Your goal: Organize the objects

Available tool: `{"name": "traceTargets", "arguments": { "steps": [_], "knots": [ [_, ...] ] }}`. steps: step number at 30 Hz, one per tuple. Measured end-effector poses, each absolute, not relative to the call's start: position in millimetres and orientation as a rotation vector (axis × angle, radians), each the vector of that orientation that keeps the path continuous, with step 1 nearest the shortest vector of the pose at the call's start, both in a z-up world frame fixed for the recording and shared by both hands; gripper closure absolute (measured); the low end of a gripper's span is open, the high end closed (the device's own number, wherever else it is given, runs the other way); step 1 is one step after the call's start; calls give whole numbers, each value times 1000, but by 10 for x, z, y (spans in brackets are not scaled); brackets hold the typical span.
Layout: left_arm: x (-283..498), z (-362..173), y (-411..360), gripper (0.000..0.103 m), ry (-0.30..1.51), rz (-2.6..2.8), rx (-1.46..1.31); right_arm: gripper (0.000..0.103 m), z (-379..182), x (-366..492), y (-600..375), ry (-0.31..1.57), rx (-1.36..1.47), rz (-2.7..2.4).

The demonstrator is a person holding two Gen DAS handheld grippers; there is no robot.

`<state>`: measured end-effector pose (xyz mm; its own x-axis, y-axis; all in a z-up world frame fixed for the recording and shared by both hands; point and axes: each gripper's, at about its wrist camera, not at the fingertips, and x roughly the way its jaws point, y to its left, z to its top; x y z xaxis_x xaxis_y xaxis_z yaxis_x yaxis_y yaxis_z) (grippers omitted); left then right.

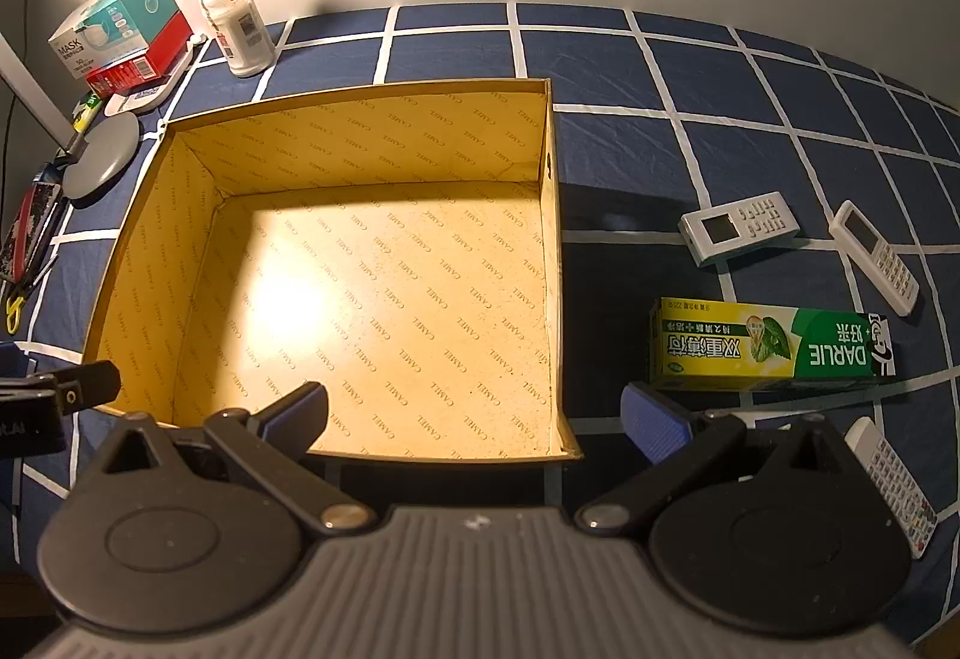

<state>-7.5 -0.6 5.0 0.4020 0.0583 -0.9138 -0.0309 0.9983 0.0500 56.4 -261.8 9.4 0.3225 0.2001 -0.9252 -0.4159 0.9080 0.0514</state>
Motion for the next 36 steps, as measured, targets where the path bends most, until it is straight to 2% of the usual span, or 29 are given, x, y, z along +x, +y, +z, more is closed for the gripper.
{"name": "traceTargets", "arguments": {
  "steps": [36],
  "knots": [
    [-96, 42, -17, 0, 1160, 76, 6, 0, 91, 524, -2657, 1166, -228, 442]
  ]
}}
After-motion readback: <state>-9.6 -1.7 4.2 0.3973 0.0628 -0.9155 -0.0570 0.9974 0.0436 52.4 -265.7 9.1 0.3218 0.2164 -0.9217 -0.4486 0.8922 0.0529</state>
